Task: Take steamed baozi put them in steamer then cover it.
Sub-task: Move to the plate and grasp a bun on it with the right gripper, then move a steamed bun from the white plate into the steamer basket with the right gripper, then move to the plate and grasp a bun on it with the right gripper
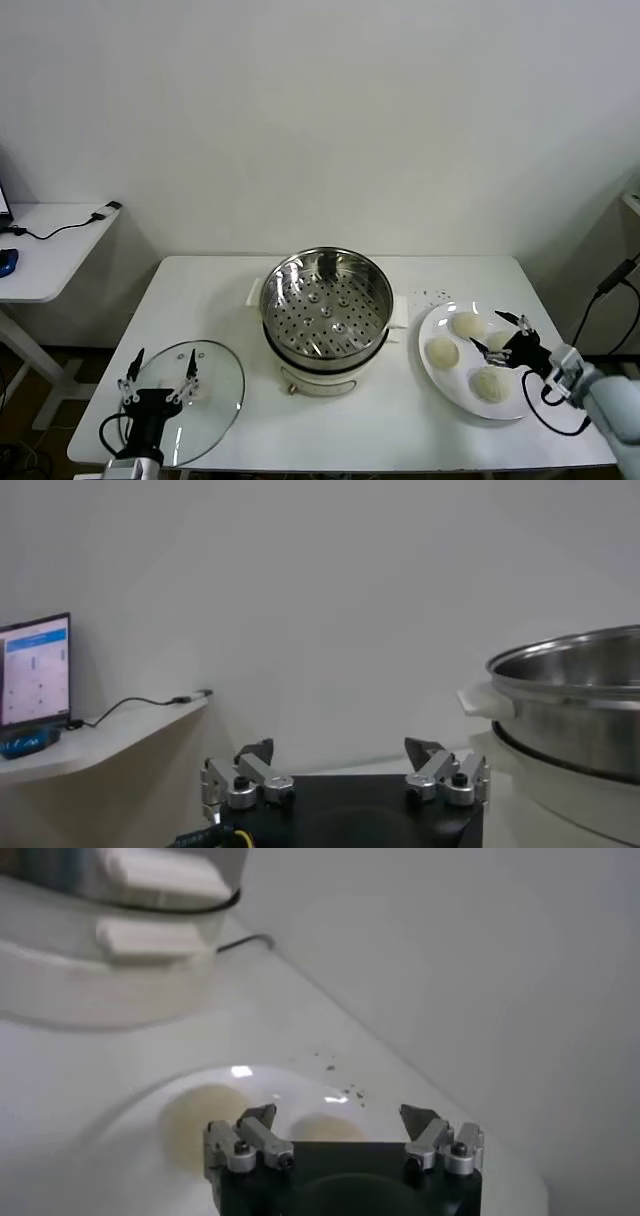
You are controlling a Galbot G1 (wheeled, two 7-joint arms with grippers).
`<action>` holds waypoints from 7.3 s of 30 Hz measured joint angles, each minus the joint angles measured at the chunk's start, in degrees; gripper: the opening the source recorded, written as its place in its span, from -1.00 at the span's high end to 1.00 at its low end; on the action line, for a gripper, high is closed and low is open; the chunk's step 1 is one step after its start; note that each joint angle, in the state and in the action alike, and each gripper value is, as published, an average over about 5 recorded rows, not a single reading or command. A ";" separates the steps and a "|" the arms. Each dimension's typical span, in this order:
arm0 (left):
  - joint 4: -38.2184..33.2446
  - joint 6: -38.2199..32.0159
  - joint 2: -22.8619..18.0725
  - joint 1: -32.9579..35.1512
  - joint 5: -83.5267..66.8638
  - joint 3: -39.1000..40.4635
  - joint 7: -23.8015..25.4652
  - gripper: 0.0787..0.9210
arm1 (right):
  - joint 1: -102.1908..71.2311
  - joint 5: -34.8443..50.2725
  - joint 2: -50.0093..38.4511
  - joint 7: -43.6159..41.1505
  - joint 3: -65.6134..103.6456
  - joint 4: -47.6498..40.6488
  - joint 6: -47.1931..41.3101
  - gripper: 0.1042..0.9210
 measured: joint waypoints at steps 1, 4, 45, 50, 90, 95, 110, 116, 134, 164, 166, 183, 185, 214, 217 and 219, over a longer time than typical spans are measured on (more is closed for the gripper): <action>-0.03 0.05 0.01 0.03 -0.03 -0.05 -0.06 -0.77 | 2.97 -0.80 -1.10 -1.64 -2.97 -1.27 0.23 -0.76; -0.24 0.34 0.01 0.00 -0.28 -0.30 -0.24 -0.77 | 12.43 -2.63 -3.49 -6.09 -12.62 -5.02 0.95 -0.76; 0.83 2.53 0.40 -2.04 -0.90 -2.27 -0.64 -0.77 | 59.28 -9.41 12.63 -22.64 -67.72 -39.13 4.94 -0.74; 0.83 2.51 0.41 -1.84 -0.90 -2.27 -0.67 -0.77 | 59.76 -9.50 13.26 -23.07 -68.44 -39.99 5.06 -0.59; -0.30 2.43 0.52 0.01 -0.17 -1.86 -0.83 -0.77 | 90.67 -3.45 26.54 -27.10 -86.86 -32.79 30.63 -0.39; -0.31 2.45 0.61 0.14 -0.18 -1.82 -0.85 -0.77 | 91.65 -7.58 31.15 -25.51 -87.33 -30.40 36.24 -0.39; -0.68 3.44 0.95 -0.05 -0.48 -1.81 -1.61 -0.77 | 85.24 -22.72 39.80 -21.00 -86.45 -28.02 47.19 -0.39; -0.75 3.63 1.03 0.03 -0.72 -1.86 -1.83 -0.77 | 82.81 -25.46 40.97 -20.56 -86.75 -28.25 48.25 -0.39; -0.53 3.57 0.76 0.77 -0.72 -1.47 -2.27 -0.77 | 80.58 -26.99 42.43 -20.66 -86.05 -29.91 48.47 -0.75; -2.82 3.59 -0.19 1.99 0.33 0.64 -2.40 -0.77 | 99.07 19.30 11.83 -19.34 -103.48 -15.13 11.62 -0.76; -3.02 3.54 -0.19 2.18 0.32 0.55 -2.41 -0.77 | 98.62 20.89 9.55 -19.48 -104.27 -14.29 8.84 -0.76; -2.58 2.88 -0.22 3.25 -0.11 0.13 -2.48 -0.77 | 84.29 18.26 2.71 -18.68 -101.59 -14.76 -2.64 -0.76; -2.54 2.86 -0.18 3.39 -0.24 -0.06 -2.48 -0.77 | 82.08 17.33 2.77 -18.43 -100.51 -15.18 -3.22 -0.76; -1.30 2.25 -0.17 4.40 -0.47 -0.66 -2.64 -0.77 | 68.09 13.64 6.69 -16.36 -91.41 -19.74 -5.40 -0.45; -1.33 2.15 -0.16 4.57 -0.48 -0.71 -2.64 -0.77 | 68.19 14.05 6.45 -16.35 -91.40 -19.69 -5.41 -0.43; -1.35 2.10 -0.16 4.67 -0.49 -0.70 -2.65 -0.77 | 68.49 14.44 6.22 -16.35 -91.50 -19.54 -5.42 -0.43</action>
